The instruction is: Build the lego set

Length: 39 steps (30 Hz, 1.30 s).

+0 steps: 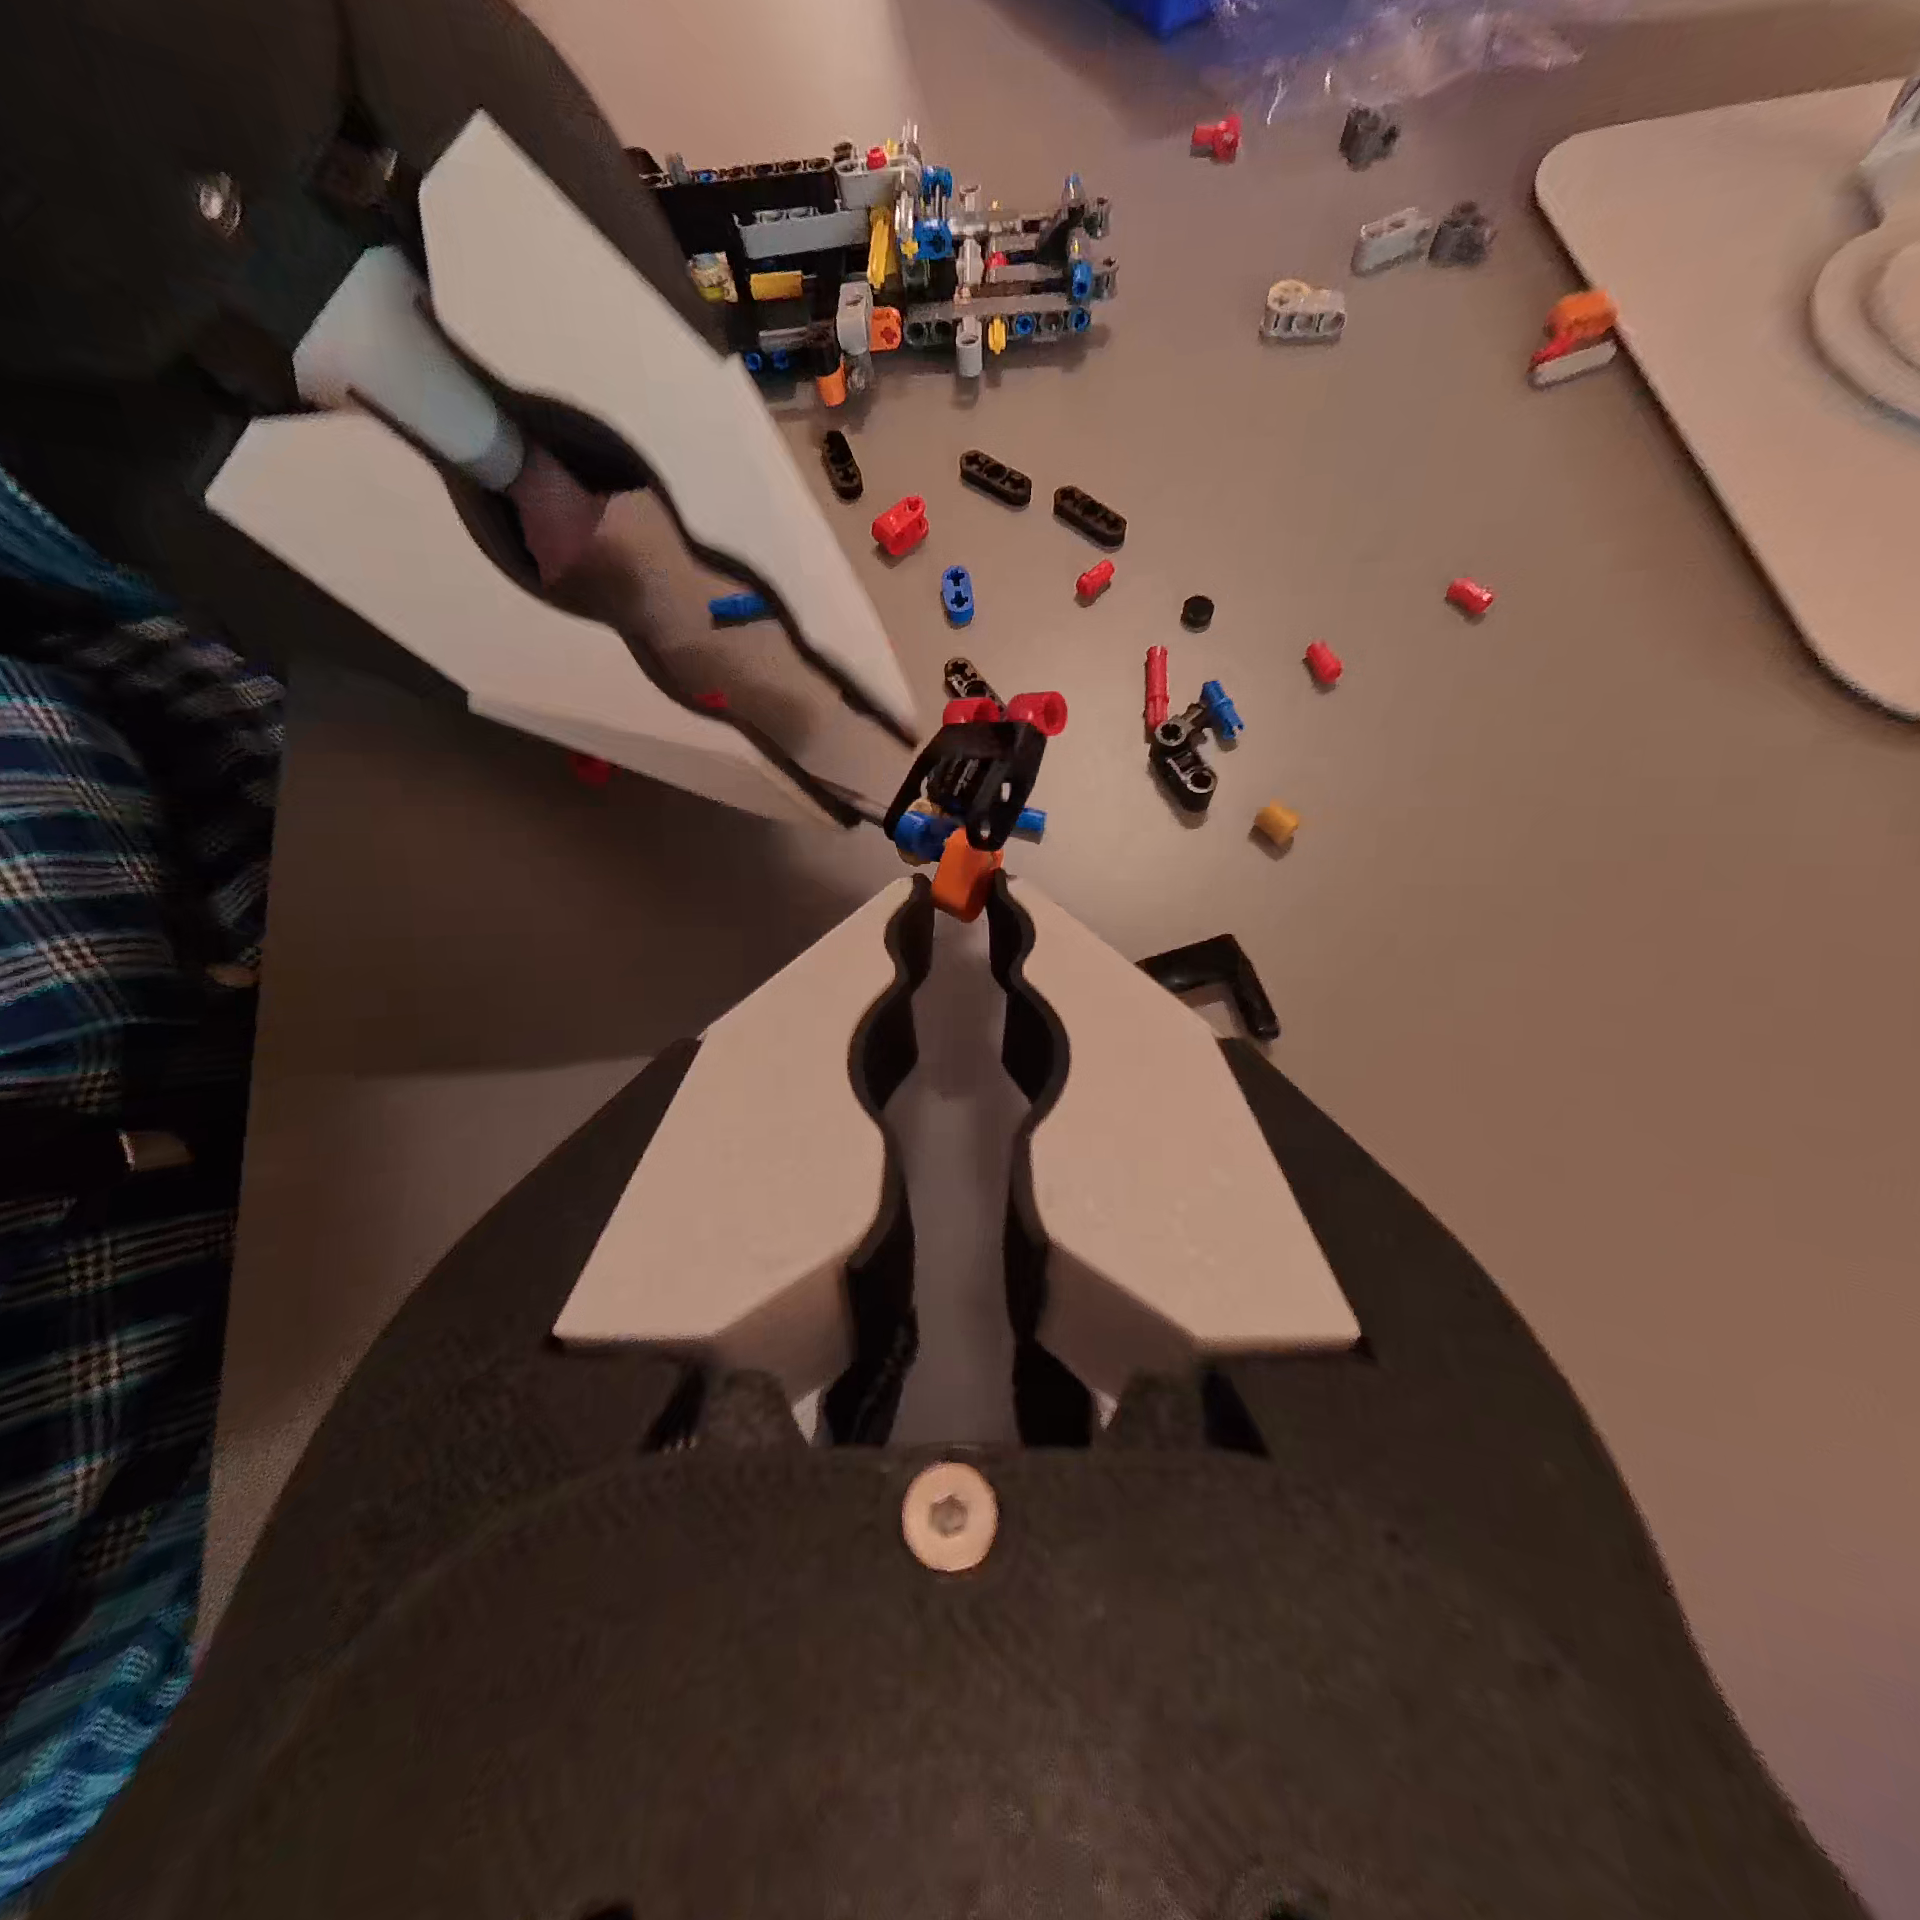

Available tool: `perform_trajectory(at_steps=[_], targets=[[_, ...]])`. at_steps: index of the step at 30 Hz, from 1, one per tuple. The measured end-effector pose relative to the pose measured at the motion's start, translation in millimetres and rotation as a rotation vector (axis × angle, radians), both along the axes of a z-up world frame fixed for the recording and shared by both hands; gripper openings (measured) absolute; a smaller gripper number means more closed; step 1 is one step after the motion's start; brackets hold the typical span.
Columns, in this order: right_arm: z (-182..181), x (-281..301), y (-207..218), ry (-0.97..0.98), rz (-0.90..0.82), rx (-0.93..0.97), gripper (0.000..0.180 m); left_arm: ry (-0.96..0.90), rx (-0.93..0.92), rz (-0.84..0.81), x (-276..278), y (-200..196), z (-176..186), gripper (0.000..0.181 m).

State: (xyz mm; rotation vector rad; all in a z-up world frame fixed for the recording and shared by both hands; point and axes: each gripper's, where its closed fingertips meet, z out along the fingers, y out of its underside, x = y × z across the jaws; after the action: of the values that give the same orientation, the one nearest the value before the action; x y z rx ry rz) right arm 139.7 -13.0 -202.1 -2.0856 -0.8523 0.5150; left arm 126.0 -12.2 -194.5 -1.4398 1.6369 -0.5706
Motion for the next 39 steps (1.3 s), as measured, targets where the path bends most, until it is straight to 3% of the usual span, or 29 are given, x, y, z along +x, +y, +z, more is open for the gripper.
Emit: perform_trajectory(at_steps=[1, 4, 7, 9, 14, 17, 25, 32, 39], targets=[[3.2, 1.0, -0.1, -0.012, 0.019, 0.024, 0.007, -0.025, -0.01, 0.0, -1.0, 2.0, 5.9, 0.02], [16.5, 2.3, -0.6, -0.044, 0.077, 0.108, 0.007, -0.115, -0.109, 0.003, -1.0, 10.0, 27.5, 0.032], [25.3, 4.2, 0.8, -0.097, 0.117, 0.171, 0.007, -0.165, -0.348, -0.044, 6.0, 7.3, 38.0, 0.046], [30.7, 3.7, 1.2, -0.115, 0.135, 0.203, 0.007, -0.183, -0.473, -0.076, 10.8, 2.9, 39.4, 0.045], [45.6, 2.6, 0.1, -0.1, 0.178, 0.288, 0.006, -0.245, -0.691, -0.153, 15.1, -6.5, 43.8, 0.018], [50.0, 3.7, 0.9, -0.07, 0.191, 0.289, 0.006, -0.293, -0.756, -0.192, 15.1, -8.2, 51.2, 0.01], [78.0, 6.1, -10.2, 0.207, 0.312, 0.187, 0.014, -0.334, -0.66, -0.349, 12.5, -22.7, 70.3, 0.006], [81.9, -6.2, -35.5, 0.245, 0.523, 0.116, 0.006, -0.279, -0.527, -0.499, 5.6, -40.9, 74.5, 0.006], [86.2, -10.7, -42.6, 0.278, 0.535, 0.133, 0.005, -0.282, -0.511, -0.555, 1.6, -47.6, 76.3, 0.007]])
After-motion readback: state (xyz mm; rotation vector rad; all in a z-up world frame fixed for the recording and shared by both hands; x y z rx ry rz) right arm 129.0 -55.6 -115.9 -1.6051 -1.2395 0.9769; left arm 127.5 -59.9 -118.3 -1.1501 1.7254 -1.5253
